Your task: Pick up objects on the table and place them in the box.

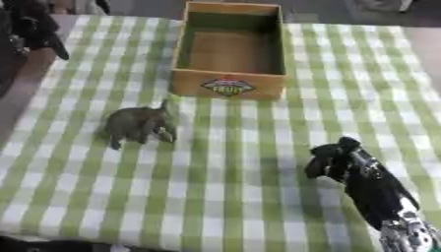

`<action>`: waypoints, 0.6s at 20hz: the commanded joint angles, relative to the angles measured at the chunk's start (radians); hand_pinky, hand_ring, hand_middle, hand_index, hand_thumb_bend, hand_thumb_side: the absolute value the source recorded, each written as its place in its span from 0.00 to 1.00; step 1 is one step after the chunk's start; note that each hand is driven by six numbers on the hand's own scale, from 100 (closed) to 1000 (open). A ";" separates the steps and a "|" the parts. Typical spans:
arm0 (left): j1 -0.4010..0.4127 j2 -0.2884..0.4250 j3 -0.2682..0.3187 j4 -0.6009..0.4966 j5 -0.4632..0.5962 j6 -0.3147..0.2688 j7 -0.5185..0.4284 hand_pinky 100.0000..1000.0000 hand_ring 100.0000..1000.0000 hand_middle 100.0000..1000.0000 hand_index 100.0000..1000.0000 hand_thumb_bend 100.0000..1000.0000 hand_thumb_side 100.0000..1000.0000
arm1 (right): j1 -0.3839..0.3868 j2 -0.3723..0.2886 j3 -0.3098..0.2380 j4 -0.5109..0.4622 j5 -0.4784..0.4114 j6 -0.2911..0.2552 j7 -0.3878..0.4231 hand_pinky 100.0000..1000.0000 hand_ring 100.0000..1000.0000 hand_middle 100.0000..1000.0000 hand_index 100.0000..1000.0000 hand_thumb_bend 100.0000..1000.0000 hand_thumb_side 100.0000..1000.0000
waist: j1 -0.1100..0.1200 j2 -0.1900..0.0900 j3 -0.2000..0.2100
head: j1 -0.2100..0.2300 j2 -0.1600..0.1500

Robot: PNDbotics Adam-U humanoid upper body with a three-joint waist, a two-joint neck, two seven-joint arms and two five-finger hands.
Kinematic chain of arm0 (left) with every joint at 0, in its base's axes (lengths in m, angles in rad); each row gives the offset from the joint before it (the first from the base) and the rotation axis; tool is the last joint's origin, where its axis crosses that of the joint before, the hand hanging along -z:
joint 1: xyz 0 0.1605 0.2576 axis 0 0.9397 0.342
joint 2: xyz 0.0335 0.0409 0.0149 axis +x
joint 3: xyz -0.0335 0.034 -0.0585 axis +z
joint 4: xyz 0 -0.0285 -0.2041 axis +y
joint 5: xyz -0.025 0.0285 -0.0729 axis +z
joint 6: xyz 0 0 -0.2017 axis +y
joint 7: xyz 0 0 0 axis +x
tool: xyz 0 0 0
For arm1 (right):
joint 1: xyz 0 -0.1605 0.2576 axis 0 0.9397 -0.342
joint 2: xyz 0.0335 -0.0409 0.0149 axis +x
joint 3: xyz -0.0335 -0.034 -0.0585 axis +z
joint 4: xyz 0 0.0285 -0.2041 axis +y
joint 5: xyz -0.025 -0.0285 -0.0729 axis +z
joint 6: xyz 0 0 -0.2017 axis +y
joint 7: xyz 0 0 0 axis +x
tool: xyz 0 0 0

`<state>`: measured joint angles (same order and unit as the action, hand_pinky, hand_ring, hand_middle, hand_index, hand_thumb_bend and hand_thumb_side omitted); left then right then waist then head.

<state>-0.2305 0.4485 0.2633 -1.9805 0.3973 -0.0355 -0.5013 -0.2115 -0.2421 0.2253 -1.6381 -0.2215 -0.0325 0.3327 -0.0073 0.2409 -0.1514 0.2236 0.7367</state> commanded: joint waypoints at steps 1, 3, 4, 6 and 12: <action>-0.007 0.023 0.001 -0.020 0.004 -0.002 -0.005 0.48 0.49 0.55 0.73 0.00 0.51 | -0.009 -0.011 -0.007 -0.018 0.005 -0.001 -0.001 0.57 0.57 0.49 0.66 0.00 1.00 | 0.002 -0.014 0.000 | 0.001 -0.004; -0.011 0.027 0.000 -0.020 0.002 -0.006 -0.006 0.48 0.49 0.55 0.73 0.00 0.51 | -0.009 -0.012 -0.007 -0.018 0.005 -0.001 0.000 0.57 0.57 0.49 0.66 0.00 1.00 | 0.002 -0.015 0.000 | 0.001 -0.004; -0.014 0.031 -0.001 -0.020 -0.002 -0.013 -0.008 0.49 0.50 0.56 0.74 0.00 0.50 | -0.009 -0.012 -0.007 -0.018 0.005 -0.001 0.000 0.57 0.57 0.49 0.66 0.00 1.00 | 0.002 -0.015 0.000 | 0.001 -0.004; -0.024 0.046 -0.004 -0.020 -0.017 -0.038 -0.016 0.49 0.51 0.57 0.74 0.00 0.47 | -0.009 -0.012 -0.006 -0.017 0.006 -0.001 0.000 0.57 0.57 0.49 0.66 0.00 1.00 | 0.003 -0.016 -0.001 | 0.003 -0.004; -0.064 0.122 -0.035 -0.019 -0.122 -0.173 -0.064 0.53 0.56 0.63 0.77 0.00 0.39 | -0.008 -0.014 -0.004 -0.016 0.008 -0.001 0.003 0.57 0.57 0.48 0.66 0.00 1.00 | 0.004 -0.018 -0.003 | 0.007 -0.002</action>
<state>-0.2795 0.5241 0.2318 -1.9805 0.2989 -0.1801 -0.5559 -0.2113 -0.2421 0.2255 -1.6381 -0.2205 -0.0327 0.3333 -0.0063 0.2401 -0.1541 0.2273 0.7367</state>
